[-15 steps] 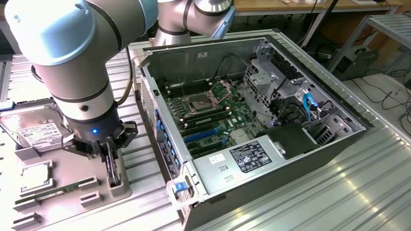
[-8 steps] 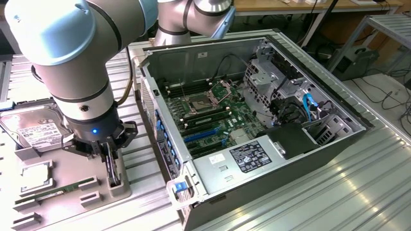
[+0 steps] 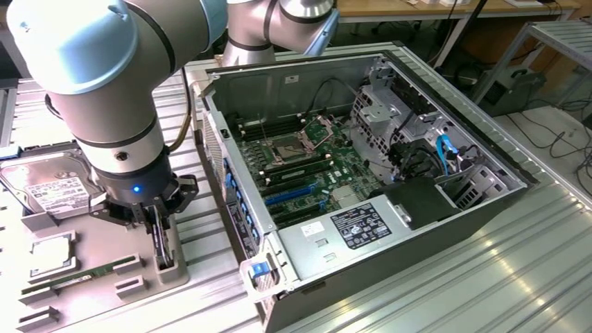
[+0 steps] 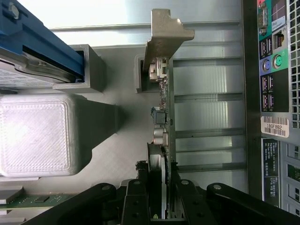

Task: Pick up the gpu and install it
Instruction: 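Pick up the gpu and move the gpu toward the slot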

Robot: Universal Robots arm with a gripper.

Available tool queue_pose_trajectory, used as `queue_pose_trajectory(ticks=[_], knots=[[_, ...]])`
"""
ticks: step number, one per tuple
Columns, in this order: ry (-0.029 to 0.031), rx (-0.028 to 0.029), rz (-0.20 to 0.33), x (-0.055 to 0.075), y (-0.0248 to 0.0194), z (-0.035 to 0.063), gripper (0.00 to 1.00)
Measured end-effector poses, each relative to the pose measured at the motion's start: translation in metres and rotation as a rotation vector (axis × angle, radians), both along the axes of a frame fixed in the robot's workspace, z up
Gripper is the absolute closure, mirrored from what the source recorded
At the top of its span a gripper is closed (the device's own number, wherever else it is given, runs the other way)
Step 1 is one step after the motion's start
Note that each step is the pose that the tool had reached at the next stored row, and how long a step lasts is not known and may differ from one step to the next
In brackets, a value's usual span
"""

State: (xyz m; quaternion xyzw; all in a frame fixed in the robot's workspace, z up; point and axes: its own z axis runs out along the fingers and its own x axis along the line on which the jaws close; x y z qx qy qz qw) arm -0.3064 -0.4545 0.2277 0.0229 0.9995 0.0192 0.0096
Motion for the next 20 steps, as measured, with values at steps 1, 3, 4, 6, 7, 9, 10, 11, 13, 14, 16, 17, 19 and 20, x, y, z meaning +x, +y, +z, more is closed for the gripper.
queue_pose_trajectory(ticks=[1,3,4,6,7,9,10,11,13,14,16,17,19,20], knots=[[0.0,-0.0001,0.0,0.0,0.0,0.0,0.73],[0.0,0.0,0.0,0.0,0.0,0.0,0.73],[0.0,0.0,0.0,0.0,0.0,0.0,0.73],[-0.0003,0.0003,0.0,0.0,0.0,0.0012,0.73],[-0.0002,-0.0003,0.0,0.0,0.0,0.0039,0.73],[-0.0001,-0.0007,0.0,0.0,0.0,0.0097,0.73],[-0.0002,-0.0006,0.0,0.0,0.0,0.013,0.73],[-0.0002,-0.0007,0.0,0.0,0.0,0.0169,0.73],[-0.0006,-0.0007,0.0,0.0,0.0,0.0277,0.73],[-0.0007,-0.0008,0.0,0.0,0.0,0.031,0.73],[-0.0007,-0.0008,0.0,0.0,0.0,0.0365,0.73],[-0.0007,-0.0007,0.0,0.0,0.0,0.0393,0.73],[-0.0007,-0.0007,0.0,0.0,0.0,0.0446,0.73],[-0.0008,-0.0007,0.0,0.0,0.0,0.0498,0.73]])
